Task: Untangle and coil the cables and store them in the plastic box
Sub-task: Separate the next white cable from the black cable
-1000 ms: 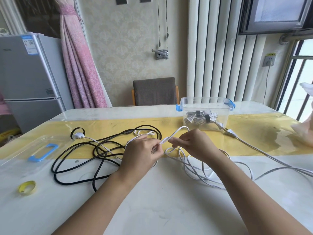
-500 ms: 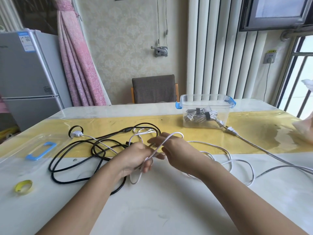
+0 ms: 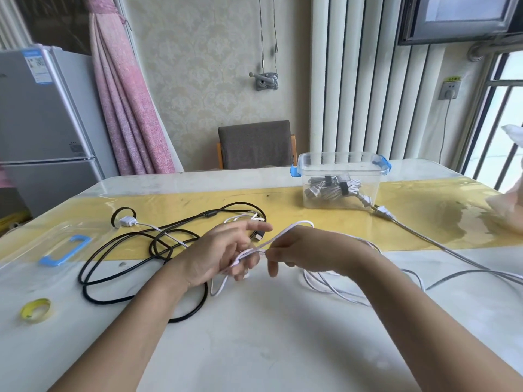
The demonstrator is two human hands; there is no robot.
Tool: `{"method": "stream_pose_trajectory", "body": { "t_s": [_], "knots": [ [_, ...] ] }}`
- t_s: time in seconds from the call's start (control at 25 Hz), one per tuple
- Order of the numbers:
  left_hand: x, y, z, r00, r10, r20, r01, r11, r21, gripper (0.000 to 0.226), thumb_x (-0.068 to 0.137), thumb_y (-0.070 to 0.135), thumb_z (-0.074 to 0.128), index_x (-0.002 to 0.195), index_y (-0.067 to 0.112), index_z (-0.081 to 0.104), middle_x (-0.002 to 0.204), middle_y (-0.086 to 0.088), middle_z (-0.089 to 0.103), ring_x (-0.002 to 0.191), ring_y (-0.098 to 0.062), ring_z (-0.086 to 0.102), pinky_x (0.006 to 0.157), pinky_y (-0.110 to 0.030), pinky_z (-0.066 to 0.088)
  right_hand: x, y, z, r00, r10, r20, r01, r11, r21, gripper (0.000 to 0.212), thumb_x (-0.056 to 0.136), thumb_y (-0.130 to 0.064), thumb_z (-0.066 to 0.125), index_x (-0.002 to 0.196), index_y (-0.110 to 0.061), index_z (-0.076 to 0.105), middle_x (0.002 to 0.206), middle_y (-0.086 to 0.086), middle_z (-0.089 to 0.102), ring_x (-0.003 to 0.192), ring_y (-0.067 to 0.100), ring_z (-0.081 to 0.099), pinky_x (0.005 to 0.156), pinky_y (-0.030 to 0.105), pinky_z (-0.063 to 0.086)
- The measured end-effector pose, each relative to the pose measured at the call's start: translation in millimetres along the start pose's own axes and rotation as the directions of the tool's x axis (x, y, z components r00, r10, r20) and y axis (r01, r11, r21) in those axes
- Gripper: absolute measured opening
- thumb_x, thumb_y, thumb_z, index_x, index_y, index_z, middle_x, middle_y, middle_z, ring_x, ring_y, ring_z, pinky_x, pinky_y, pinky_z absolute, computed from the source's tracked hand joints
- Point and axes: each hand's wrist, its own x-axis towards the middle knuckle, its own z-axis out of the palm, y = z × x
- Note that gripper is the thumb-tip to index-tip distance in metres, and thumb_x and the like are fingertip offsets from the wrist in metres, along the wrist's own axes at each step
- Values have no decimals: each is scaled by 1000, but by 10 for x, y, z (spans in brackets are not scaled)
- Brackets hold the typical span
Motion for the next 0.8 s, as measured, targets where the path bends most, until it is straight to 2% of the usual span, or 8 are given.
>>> {"method": "stream_pose_trajectory", "body": {
  "t_s": [0.12,0.24,0.32,0.4,0.48,0.6,0.72,0.8],
  "knots": [
    [24,-40,162,975,208,-80,-164,912,377,17,75,32,71,82,20,60,64,-3,60,54,-14,44,49,-23,33,-32,64,-119,993,79,84,-88,989,117,31,93,-25,53,67,-14,67,55,-4,34,39,8,25,43,20,20],
    [70,-92,195,934,300,-196,-190,879,438,37,88,37,62,55,21,58,70,3,69,61,-11,59,60,-29,50,-13,102,-107,993,85,84,-100,976,195,32,93,-24,53,67,-13,68,47,-8,31,40,9,22,41,19,18],
    [77,-13,99,907,254,-336,-197,961,194,38,93,22,55,55,20,56,80,0,72,79,-12,65,75,-29,52,-11,96,-106,997,81,0,-79,967,242,34,93,-25,54,64,-15,69,50,-5,30,45,13,22,44,22,19],
    [25,87,-84,900,153,-409,-307,887,-344,19,80,16,59,62,13,56,62,-2,60,65,-16,63,66,-28,54,-11,65,-108,975,84,-205,-31,969,247,35,92,-27,55,61,-17,68,52,-3,31,47,14,25,46,24,21],
    [-74,198,-292,840,194,-507,-488,677,-550,7,73,18,60,70,13,57,48,6,38,44,-8,45,50,-19,49,-13,42,-137,875,65,-480,48,975,218,33,92,-28,53,63,-18,66,46,-7,35,41,8,30,45,24,25],
    [-203,311,-514,685,250,-685,-669,589,-454,13,90,21,45,90,17,57,49,12,33,37,-2,27,38,-11,25,-23,90,-248,593,63,-802,137,974,178,29,92,-25,49,69,-16,64,40,-6,42,44,8,39,50,30,28],
    [-263,341,-555,551,244,-798,-762,537,-362,12,94,21,49,102,24,58,66,9,46,41,-2,28,37,-13,22,-5,211,-318,426,87,-901,80,988,133,27,95,-22,43,77,-15,62,52,-3,48,55,19,45,52,32,30],
    [-281,349,-541,490,245,-837,-784,544,-300,8,94,24,51,98,30,56,77,6,51,44,-2,31,38,-12,21,42,317,-331,420,112,-901,-77,993,87,24,94,-18,42,80,-12,61,64,5,54,66,30,48,55,35,32]
  ]
}}
